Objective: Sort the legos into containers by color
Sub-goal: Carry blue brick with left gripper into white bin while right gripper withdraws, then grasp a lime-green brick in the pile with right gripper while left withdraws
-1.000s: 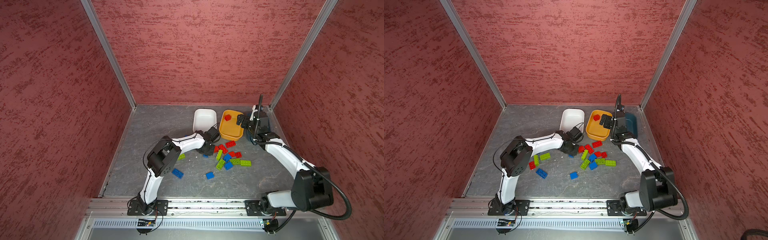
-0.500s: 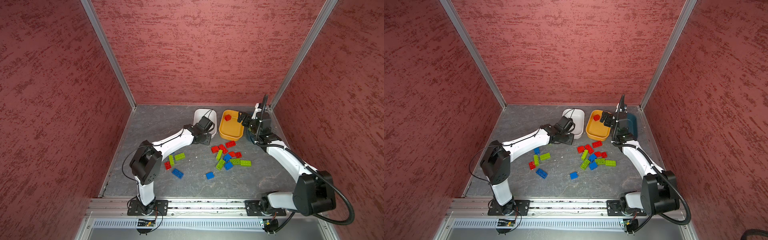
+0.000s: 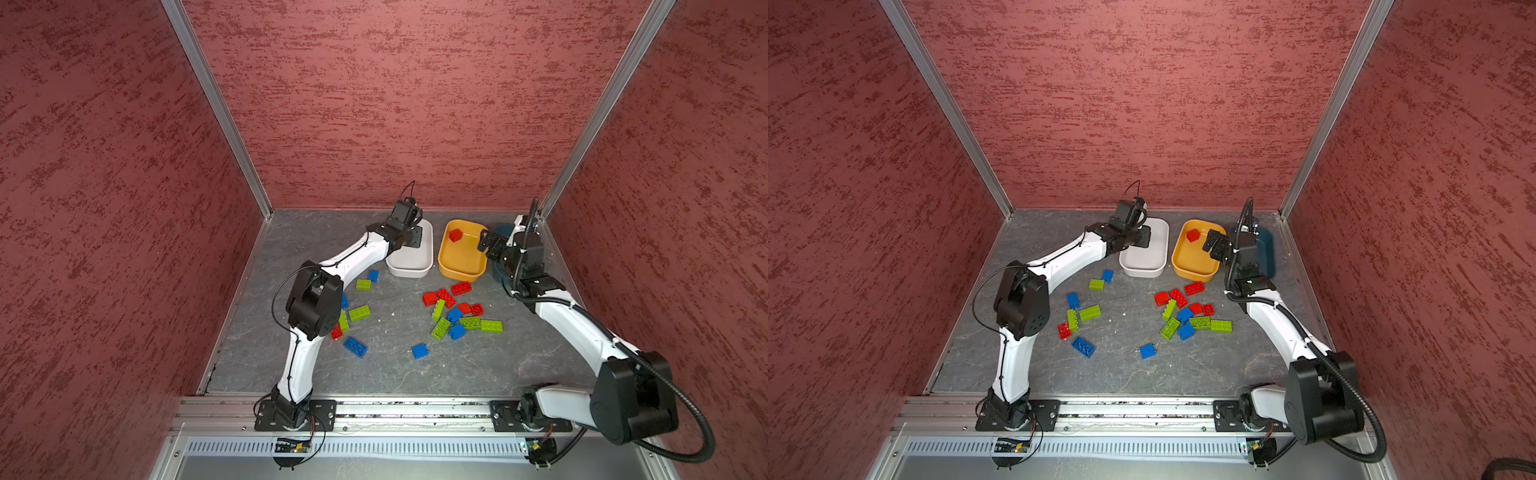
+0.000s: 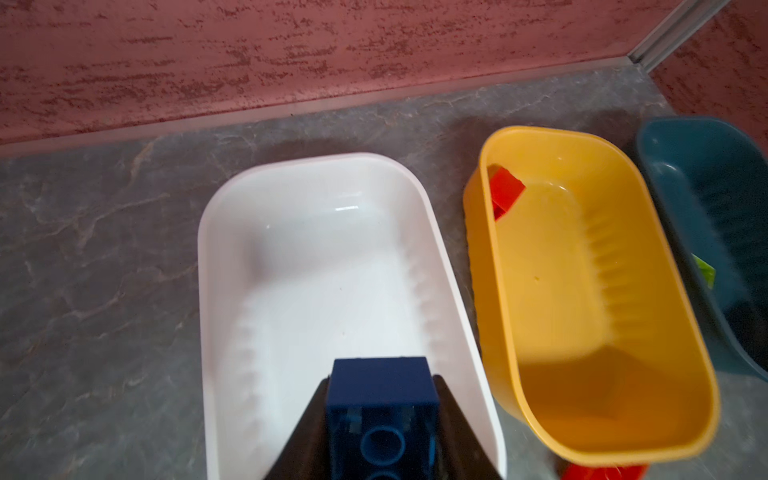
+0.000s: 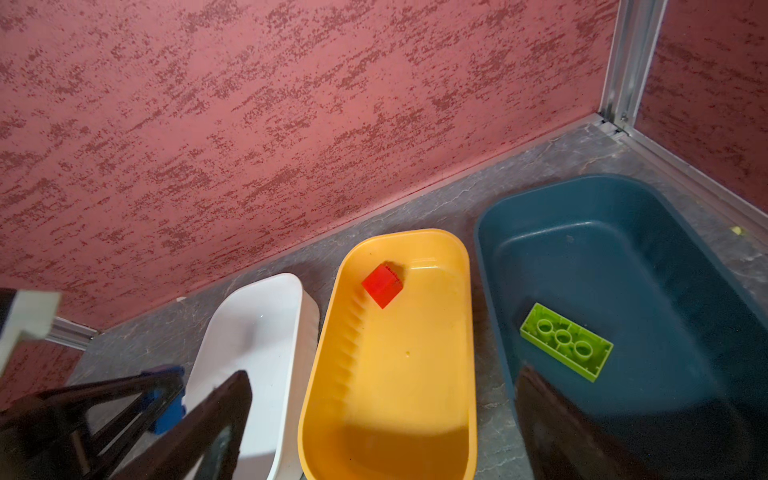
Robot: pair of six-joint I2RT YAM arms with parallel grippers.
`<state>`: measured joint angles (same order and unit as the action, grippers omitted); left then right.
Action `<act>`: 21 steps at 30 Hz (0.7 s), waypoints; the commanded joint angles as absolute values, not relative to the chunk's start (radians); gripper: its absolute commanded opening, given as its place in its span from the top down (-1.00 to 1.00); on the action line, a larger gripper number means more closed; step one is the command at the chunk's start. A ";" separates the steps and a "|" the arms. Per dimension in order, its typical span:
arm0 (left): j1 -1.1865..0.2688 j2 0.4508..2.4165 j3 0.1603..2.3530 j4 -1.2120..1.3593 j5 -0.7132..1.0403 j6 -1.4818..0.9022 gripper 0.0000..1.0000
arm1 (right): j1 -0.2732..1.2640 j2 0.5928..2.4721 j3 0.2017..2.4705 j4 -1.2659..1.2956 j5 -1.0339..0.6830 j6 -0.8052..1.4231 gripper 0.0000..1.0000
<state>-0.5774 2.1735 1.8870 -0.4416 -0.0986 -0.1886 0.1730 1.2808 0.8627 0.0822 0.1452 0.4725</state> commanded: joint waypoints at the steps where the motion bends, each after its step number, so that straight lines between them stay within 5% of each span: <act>1: -0.567 2.267 1.999 -0.461 -0.120 -0.159 0.58 | 0.170 1.241 0.852 0.077 0.183 0.484 -0.98; 8: -0.550 2.470 2.320 -0.545 -0.147 -0.118 -0.02 | 0.170 1.199 0.842 0.019 0.212 0.453 -0.98; 12: -0.555 2.484 2.373 -0.592 -0.140 -0.111 -0.65 | 0.170 1.184 0.829 0.008 0.186 0.428 -0.98; 21: -0.562 2.161 1.965 -0.392 0.024 -0.169 -0.99 | 0.170 1.237 0.859 -0.229 0.023 0.404 -0.98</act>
<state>-0.5556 2.2902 2.0483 -0.4984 -0.0521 -0.1478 0.1730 1.2205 0.8467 -0.1066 0.0975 0.4175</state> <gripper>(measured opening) 0.992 0.989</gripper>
